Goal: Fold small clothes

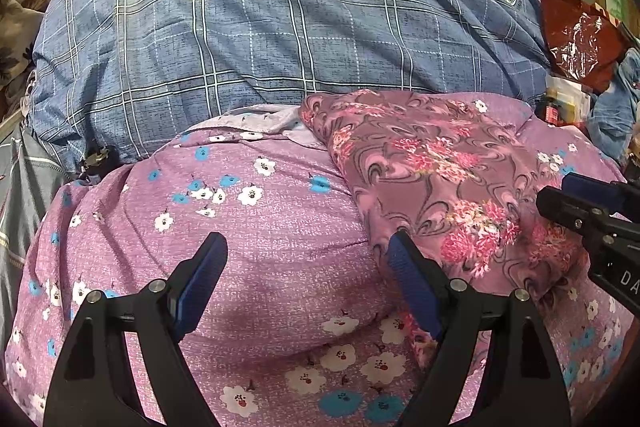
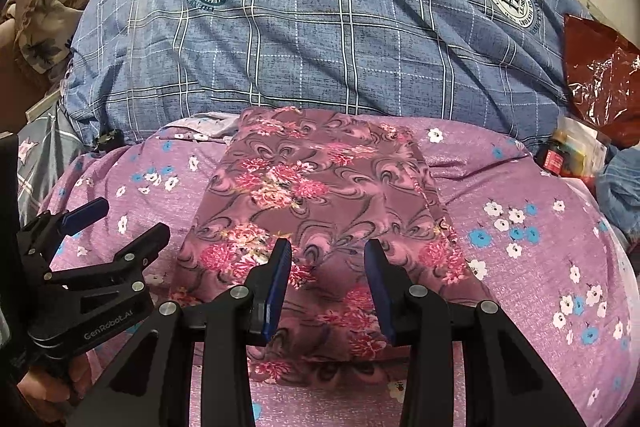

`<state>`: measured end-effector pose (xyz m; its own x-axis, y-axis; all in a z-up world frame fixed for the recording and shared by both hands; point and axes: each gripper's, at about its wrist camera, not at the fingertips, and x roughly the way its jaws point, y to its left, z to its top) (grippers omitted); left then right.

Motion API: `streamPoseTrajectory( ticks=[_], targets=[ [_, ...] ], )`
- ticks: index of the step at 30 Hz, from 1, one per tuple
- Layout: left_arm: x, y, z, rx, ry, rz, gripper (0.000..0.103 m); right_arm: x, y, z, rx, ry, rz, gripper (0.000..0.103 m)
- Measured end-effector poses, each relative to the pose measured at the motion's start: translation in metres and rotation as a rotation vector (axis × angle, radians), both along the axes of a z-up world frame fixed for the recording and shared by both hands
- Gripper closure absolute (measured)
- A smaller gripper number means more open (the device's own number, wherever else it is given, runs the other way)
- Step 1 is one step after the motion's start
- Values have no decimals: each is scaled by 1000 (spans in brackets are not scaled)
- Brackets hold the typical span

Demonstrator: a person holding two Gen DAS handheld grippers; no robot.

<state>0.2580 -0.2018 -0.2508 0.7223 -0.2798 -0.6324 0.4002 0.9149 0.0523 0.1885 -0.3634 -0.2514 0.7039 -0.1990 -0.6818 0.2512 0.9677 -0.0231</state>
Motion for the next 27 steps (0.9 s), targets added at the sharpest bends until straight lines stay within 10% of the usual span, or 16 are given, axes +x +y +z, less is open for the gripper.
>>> streamPoseTrajectory(
  ticks=[27],
  targets=[
    [-1,-2,0,4,4,-8,20,2,-5,-2,4,14,-15,63]
  ],
)
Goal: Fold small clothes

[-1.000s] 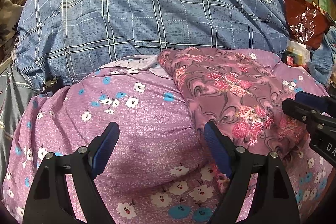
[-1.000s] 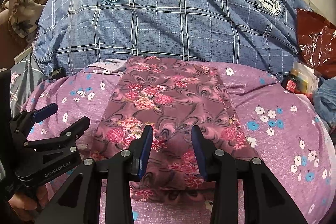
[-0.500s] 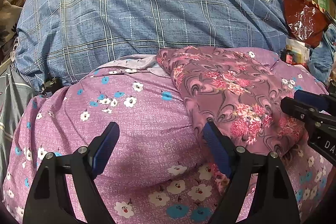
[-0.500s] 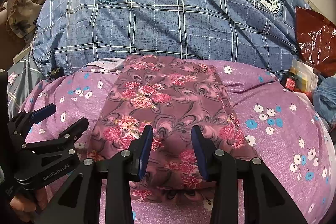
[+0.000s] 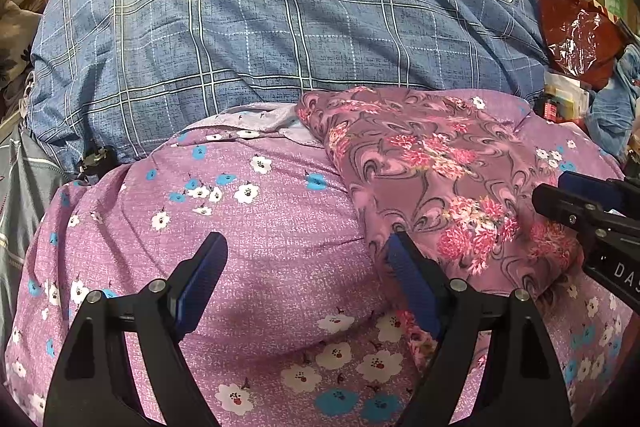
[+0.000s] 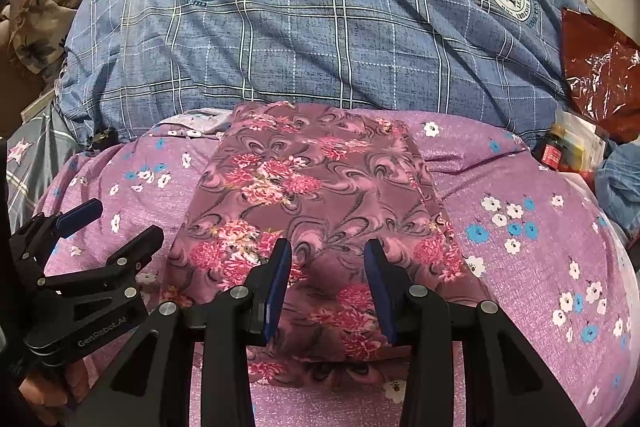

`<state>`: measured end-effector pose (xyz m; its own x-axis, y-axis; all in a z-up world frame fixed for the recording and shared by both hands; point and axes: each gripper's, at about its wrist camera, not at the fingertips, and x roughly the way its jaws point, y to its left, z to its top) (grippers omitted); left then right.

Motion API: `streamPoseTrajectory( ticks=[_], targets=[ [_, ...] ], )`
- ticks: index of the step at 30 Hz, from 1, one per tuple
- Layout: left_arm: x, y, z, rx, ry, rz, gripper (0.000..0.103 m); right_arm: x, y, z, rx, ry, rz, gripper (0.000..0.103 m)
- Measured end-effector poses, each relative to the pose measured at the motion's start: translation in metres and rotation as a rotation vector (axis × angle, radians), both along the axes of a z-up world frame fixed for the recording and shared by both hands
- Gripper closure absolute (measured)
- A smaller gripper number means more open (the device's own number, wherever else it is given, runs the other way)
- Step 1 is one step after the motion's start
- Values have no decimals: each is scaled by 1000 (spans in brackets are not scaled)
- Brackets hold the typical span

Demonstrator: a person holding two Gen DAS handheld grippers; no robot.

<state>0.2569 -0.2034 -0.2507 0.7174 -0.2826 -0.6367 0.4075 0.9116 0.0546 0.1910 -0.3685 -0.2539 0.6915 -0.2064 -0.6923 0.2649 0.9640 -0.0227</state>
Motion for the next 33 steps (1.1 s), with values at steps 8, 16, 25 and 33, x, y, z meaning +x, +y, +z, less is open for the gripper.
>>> streamPoseTrajectory(
  ticks=[8,16,25,33],
  targets=[
    [-2,-1,1,2,-2,-6,20,0,0,-1,-2,1,0,63],
    [-3,-2,1,5,-4,-9,20,-1,-2,-1,-4,5,-2,63],
    [-4,-4,0,11,-6,-14,20,-3,-7,-2,-4,9,-7,63],
    [-4,-3,0,9,-9,-13,20,-6,-15,-3,-11,16,-16,63]
  ],
)
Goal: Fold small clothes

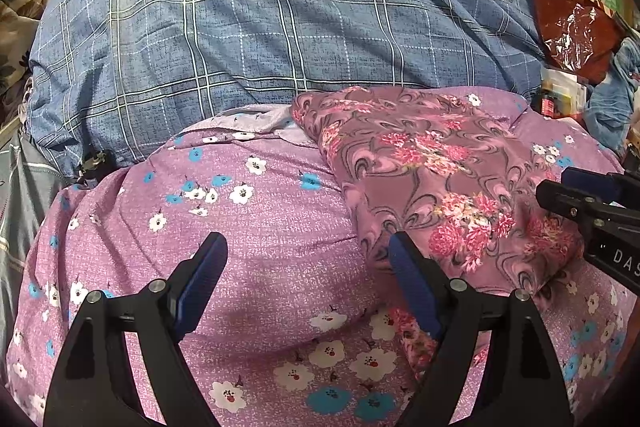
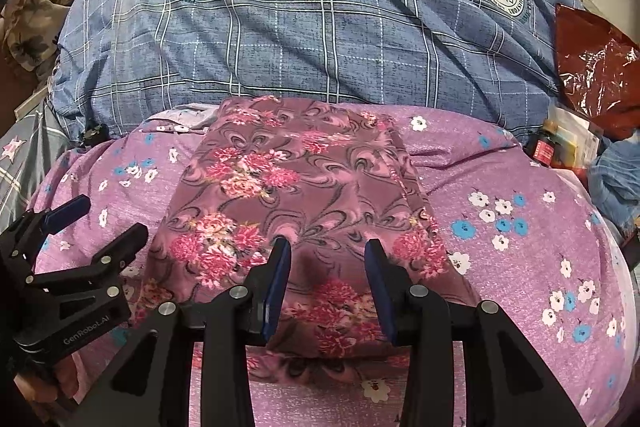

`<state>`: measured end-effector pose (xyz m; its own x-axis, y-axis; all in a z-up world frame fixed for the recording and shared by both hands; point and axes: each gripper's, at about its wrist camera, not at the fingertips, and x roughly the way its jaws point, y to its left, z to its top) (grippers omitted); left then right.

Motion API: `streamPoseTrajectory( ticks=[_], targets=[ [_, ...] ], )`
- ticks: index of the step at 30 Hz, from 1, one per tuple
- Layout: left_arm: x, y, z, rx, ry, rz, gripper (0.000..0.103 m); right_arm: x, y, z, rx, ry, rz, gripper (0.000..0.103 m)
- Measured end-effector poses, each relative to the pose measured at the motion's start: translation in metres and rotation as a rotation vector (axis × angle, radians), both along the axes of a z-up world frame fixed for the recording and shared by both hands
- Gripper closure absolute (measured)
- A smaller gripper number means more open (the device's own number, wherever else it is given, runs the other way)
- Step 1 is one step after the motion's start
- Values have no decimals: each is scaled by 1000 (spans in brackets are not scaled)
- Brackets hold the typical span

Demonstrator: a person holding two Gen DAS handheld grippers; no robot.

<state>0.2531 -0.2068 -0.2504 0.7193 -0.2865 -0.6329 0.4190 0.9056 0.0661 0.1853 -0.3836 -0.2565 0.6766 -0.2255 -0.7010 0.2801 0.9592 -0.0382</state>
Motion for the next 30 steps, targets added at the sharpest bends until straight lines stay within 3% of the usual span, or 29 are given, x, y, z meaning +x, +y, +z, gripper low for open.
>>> streamPoseTrajectory(
  ticks=[12,18,26,30],
  targets=[
    [0,-2,-4,1,5,11,18,-1,-4,1,-9,-1,-11,63],
    [5,6,-3,-21,16,81,14,1,0,1,-17,1,-16,63],
    [4,23,12,17,-98,278,0,4,7,1,-24,-2,-17,63],
    [-6,27,19,51,-196,337,0,6,11,2,-21,-9,-20,63]
  ],
)
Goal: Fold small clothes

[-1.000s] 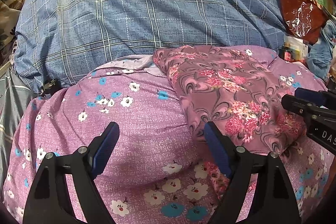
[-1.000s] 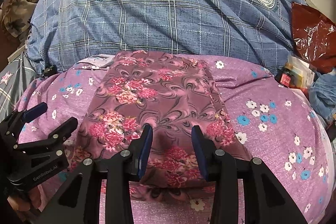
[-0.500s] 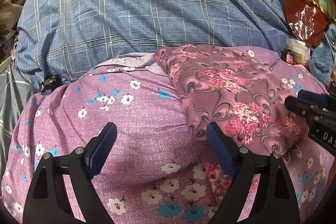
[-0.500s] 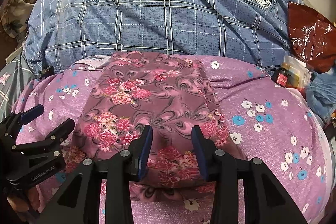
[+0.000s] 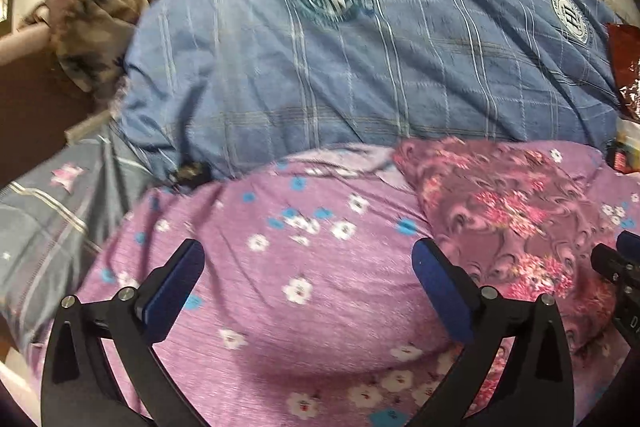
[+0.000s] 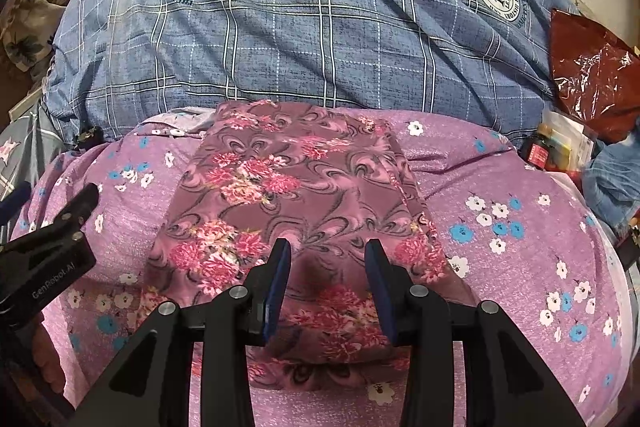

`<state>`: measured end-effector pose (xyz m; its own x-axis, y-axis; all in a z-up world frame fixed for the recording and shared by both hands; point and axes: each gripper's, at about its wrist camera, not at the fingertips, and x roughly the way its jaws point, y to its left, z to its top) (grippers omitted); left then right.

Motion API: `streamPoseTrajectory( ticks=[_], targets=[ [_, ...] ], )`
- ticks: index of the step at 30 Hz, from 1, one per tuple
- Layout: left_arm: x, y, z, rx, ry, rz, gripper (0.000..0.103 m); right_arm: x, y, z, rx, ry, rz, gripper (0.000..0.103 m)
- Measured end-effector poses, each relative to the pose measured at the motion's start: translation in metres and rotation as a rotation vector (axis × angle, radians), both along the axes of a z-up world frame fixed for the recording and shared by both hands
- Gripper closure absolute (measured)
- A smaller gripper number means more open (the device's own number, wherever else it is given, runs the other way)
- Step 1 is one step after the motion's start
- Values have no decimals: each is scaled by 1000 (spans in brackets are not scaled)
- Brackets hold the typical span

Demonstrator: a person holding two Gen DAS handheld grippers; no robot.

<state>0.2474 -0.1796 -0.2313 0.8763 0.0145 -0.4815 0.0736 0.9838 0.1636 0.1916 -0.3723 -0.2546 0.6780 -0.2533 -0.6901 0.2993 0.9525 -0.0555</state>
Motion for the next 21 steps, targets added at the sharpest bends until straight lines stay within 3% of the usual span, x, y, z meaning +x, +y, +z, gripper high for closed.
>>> streamPoseTrajectory(
  ticks=[5,9,14,21],
  targets=[
    [-2,-1,6,49,-10,4,0,2,3,0,1,0,1,63],
    [1,7,8,3,16,14,0,3,5,0,2,0,1,63],
    [13,21,4,-61,109,35,0,8,13,0,9,-1,4,63],
    [12,23,1,-77,124,33,0,8,17,-1,5,-2,13,63]
  ],
)
